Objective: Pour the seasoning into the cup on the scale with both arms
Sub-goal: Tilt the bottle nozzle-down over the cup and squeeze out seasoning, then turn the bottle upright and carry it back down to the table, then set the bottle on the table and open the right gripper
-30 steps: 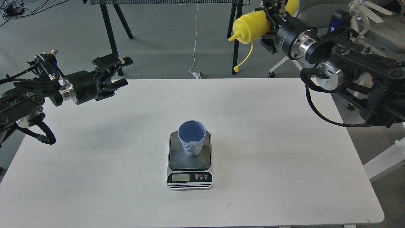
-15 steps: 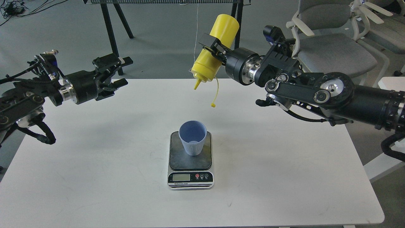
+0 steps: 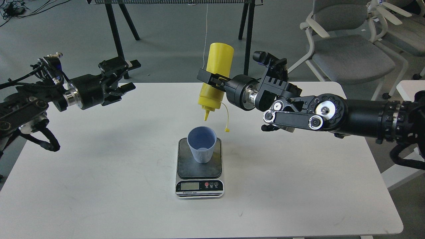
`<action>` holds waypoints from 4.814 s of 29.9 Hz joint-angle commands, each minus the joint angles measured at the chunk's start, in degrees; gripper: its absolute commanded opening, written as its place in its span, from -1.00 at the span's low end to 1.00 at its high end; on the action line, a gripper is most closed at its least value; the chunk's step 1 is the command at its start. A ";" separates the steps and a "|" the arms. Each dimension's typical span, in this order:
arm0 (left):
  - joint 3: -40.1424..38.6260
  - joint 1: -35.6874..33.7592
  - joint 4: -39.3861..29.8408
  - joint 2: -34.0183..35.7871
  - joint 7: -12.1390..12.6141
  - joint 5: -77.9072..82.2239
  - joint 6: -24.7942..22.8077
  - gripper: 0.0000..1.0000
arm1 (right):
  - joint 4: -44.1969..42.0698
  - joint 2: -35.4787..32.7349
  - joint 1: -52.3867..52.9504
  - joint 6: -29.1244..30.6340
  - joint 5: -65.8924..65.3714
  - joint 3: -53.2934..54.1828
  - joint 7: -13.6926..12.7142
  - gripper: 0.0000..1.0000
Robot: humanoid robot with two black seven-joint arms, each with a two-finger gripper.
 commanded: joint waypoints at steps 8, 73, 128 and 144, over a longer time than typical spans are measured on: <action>0.01 0.11 0.00 0.04 0.00 0.00 0.00 0.98 | -1.46 3.01 -0.17 0.01 -0.58 -1.96 -0.08 -0.96; 0.71 2.04 0.00 0.65 0.00 0.27 0.00 0.98 | 8.83 -17.48 -72.76 43.65 70.35 73.98 0.71 -0.95; 0.71 3.09 0.00 0.56 0.00 0.27 0.00 0.98 | 6.35 -10.43 -77.24 43.65 65.69 65.09 0.71 0.96; 0.71 3.09 0.00 0.65 0.00 0.27 0.00 0.98 | 20.77 -20.28 -87.61 43.65 65.95 70.18 1.15 0.96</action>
